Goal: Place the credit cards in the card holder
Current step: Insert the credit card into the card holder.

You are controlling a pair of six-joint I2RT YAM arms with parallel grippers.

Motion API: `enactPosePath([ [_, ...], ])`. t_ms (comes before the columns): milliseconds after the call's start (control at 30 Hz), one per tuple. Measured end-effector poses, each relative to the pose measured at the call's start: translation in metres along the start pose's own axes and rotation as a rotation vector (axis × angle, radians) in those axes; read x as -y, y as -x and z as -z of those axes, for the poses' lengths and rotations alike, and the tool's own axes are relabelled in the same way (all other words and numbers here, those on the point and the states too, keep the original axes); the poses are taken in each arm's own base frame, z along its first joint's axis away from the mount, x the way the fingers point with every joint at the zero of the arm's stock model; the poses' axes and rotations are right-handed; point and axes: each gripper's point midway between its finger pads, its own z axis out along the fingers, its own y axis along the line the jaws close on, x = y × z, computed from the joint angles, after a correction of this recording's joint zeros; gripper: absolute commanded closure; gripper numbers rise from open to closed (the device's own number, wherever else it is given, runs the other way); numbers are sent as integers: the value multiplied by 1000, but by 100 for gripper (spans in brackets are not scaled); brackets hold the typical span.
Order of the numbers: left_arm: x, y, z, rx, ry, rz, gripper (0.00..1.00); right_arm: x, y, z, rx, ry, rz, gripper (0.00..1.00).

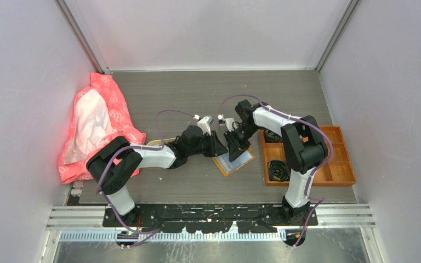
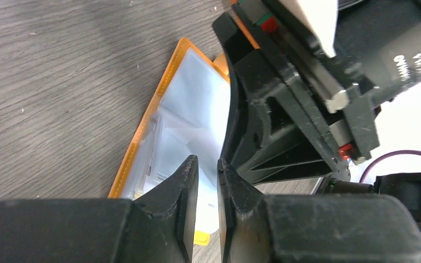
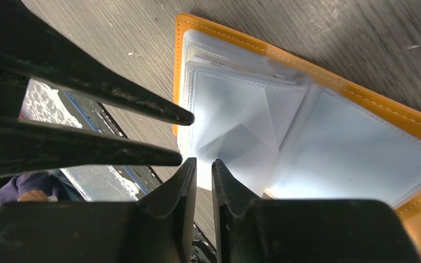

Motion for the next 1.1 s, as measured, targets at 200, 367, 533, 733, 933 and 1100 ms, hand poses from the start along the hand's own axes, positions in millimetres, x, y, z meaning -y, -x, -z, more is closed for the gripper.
enactPosePath([
  [200,-12,-11,-7,-29,27,8,81,2,-1,0,-3,-14,0,76],
  [367,-15,-14,-8,-36,34,10,80,9,-1,1,-10,-48,6,72],
  [533,-15,-13,-8,-34,31,10,77,15,1,3,1,-86,45,66],
  [733,-13,-13,-7,-25,5,2,72,4,6,26,100,-171,270,39],
  [933,-17,-12,7,-2,-29,-39,70,-14,-12,42,243,-250,721,15],
  [1100,-6,1,27,64,-81,-127,70,3,-28,25,205,-276,890,15],
])
